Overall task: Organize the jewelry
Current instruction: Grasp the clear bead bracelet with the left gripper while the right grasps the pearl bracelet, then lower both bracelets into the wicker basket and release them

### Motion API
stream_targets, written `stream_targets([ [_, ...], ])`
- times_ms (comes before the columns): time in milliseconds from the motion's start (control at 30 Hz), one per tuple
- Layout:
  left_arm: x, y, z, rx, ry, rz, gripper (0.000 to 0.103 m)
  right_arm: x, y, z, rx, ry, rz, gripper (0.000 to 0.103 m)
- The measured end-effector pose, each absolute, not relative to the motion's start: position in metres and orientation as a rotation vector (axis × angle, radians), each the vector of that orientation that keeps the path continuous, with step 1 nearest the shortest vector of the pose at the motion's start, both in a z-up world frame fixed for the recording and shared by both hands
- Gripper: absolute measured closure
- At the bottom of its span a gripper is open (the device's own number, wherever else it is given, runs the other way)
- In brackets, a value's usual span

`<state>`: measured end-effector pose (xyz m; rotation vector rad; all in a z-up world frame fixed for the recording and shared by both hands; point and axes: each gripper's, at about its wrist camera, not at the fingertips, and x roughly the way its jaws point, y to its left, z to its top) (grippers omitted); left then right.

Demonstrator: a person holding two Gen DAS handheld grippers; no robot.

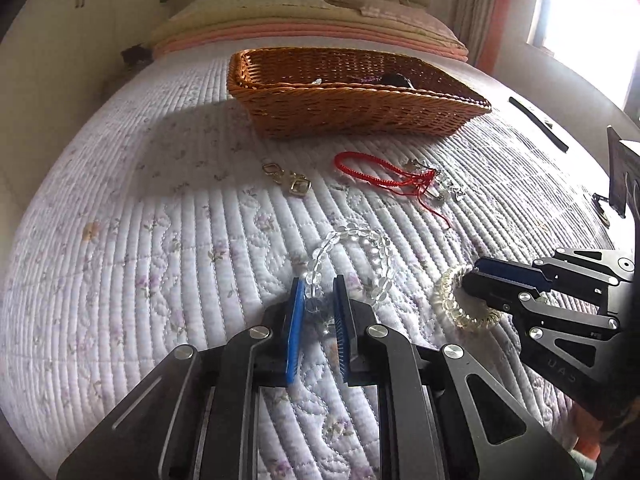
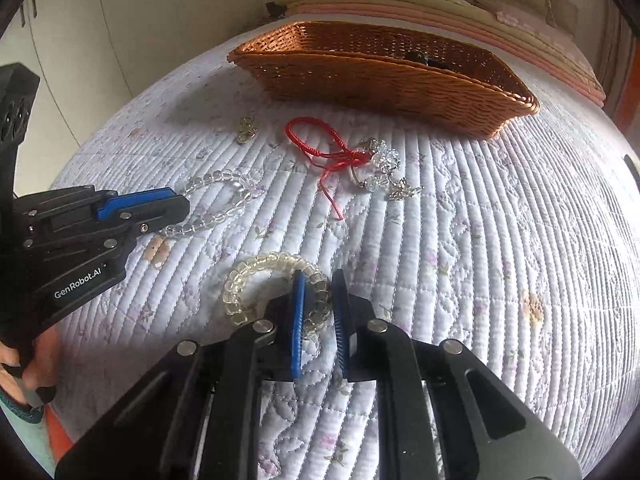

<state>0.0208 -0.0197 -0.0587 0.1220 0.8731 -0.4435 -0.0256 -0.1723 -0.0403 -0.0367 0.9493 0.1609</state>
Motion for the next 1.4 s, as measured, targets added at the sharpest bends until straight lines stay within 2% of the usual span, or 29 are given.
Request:
stream_targets([
  [33,0.02,-0.02,-0.059,0.123,0.87,-0.442,0.097,-0.027,-0.17,-0.04,-0.052,0.939,0.156,0.094],
  [300,0.018,-0.011,-0.049,0.046,0.821,-0.447,0.097,-0.034,-0.183,-0.031,0.021,0.895,0.201,0.095],
  [800,0.008,-0.023,0.008,0.006,0.657,-0.564,0.097,-0.024,-0.207,0.006,0.085,0.791,0.186,0.095],
  [1167,0.069,-0.055,0.083,-0.022,0.475,-0.619,0.097,0.041,-0.236,0.076,0.076,0.639,0.11,0.095],
  [1400,0.137,-0.076,0.078,-0.088,0.506,-0.626,0.097,0.12,-0.263,0.084,0.163,0.682,0.083,0.095],
])
